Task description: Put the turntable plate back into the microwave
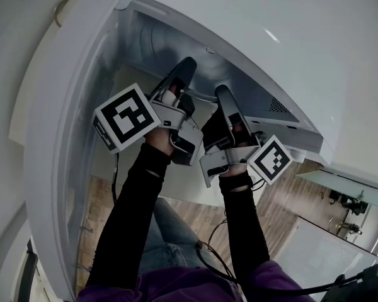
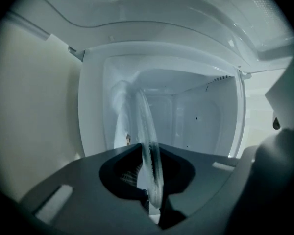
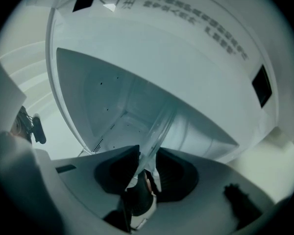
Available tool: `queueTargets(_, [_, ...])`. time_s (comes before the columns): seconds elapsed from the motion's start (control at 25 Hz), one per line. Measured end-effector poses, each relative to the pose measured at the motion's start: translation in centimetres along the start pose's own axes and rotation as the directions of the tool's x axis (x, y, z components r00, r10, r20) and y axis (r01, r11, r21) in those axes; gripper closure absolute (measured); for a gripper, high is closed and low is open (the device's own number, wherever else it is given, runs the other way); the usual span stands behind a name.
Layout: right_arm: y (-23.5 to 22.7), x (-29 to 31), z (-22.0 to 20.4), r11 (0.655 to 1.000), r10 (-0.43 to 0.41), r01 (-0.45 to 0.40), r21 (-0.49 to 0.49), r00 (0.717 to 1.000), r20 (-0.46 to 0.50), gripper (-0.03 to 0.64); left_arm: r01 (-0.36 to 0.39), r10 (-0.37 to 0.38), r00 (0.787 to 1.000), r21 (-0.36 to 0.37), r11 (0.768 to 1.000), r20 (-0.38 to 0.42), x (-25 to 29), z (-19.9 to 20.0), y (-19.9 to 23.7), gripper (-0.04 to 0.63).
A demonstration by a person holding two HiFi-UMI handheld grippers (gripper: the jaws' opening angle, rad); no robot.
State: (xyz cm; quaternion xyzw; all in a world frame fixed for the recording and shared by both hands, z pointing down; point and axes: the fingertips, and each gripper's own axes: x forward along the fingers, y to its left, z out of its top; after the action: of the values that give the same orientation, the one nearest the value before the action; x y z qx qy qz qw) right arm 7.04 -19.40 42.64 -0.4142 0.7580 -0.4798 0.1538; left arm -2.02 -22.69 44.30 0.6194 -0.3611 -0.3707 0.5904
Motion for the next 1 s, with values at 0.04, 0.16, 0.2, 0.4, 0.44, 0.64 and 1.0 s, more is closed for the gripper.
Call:
queueTargets(0.04, [-0.1,0.0,0.1,1.000,-0.002,0.002,0.004,1.000,0.003,0.514,-0.011,0.011,1.000,-0.008,1.000,0.005,0.1,0.0,0.0,0.552])
queueTargets(0.16, [-0.7,0.1,1.4,1.000,-0.005,0.005,0.023,1.000,0.018,0.514,-0.037,0.037,0.999,-0.018,0.999,0.013,1.4,-0.3,0.0,0.554])
queueTargets(0.2, [-0.9,0.1,1.8,1.000,-0.005,0.004,0.027,1.000,0.023,0.514,-0.044,0.044,0.999,-0.024,0.999,0.014,1.8,-0.5,0.0,0.555])
queueTargets(0.4, [-0.6,-0.2,0.9,1.000,-0.017,0.017,-0.002,0.999,0.028,0.494,-0.083,0.084,0.996,-0.050,0.995,0.022,1.0,-0.6,0.2,0.557])
queueTargets(0.44, [-0.7,-0.3,0.8,1.000,-0.027,0.027,-0.009,0.999,0.029,0.488,-0.087,0.088,0.996,-0.052,0.995,0.019,1.0,-0.7,0.3,0.558])
queueTargets(0.64, [-1.5,-0.4,1.2,0.998,-0.066,0.066,0.014,0.997,0.033,0.486,-0.090,0.092,0.996,-0.070,0.993,0.015,2.0,-1.1,0.8,0.558])
queueTargets(1.0, [-1.0,-0.3,-0.3,0.997,-0.024,0.024,0.080,1.000,-0.003,0.511,-0.100,0.101,0.995,-0.061,0.993,0.014,3.2,-1.2,1.2,0.560])
